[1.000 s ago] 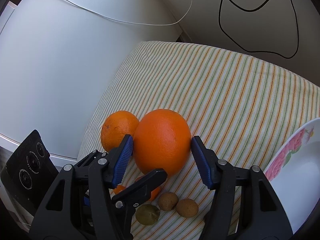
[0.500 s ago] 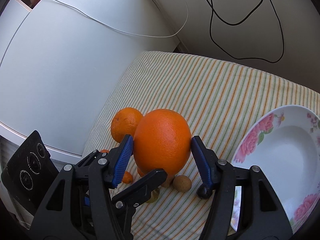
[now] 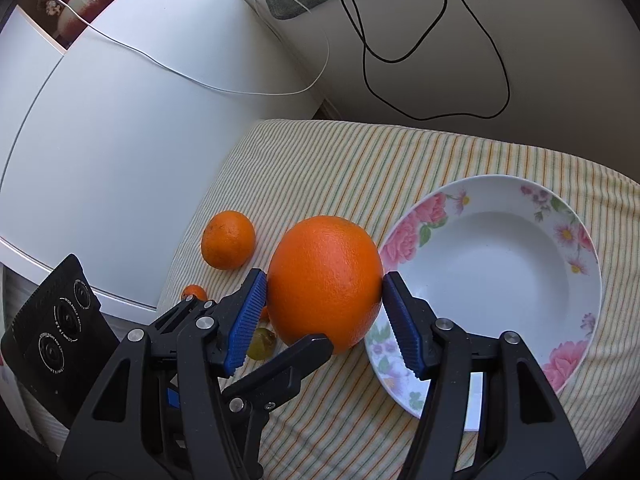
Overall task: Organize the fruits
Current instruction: 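Carry the large orange with the left tool and lower it onto the plate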
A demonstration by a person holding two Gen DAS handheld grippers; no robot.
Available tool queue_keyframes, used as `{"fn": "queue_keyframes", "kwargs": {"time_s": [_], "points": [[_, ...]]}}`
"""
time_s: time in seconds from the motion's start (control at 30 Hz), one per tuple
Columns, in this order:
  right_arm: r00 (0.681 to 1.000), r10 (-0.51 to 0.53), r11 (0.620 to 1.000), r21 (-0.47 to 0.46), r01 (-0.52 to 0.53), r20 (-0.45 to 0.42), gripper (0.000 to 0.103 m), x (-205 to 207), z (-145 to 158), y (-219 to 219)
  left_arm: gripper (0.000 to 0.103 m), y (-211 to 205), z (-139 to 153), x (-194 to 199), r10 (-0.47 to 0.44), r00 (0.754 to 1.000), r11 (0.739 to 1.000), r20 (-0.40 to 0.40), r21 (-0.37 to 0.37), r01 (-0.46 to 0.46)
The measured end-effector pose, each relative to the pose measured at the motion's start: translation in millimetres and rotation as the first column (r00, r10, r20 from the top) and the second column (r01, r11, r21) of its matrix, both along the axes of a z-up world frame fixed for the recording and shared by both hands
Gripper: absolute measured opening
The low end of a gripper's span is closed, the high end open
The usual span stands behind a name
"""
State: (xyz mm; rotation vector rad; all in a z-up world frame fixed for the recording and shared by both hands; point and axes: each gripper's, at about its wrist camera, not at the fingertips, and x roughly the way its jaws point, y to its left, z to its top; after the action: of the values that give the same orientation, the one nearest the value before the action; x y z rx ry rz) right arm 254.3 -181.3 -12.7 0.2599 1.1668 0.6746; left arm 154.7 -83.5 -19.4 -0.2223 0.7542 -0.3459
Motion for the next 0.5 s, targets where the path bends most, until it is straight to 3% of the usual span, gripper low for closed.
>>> {"fn": "queue_keyframes", "kwargs": {"time_s": [0.5], "points": [[0.994, -0.106, 0.994, -0.016, 0.106, -0.03, 0.063, 0, -17, -80, 0.055, -63, -15, 28, -0.099, 0.994, 0.995, -0.053, -0.004, 0.099]]}}
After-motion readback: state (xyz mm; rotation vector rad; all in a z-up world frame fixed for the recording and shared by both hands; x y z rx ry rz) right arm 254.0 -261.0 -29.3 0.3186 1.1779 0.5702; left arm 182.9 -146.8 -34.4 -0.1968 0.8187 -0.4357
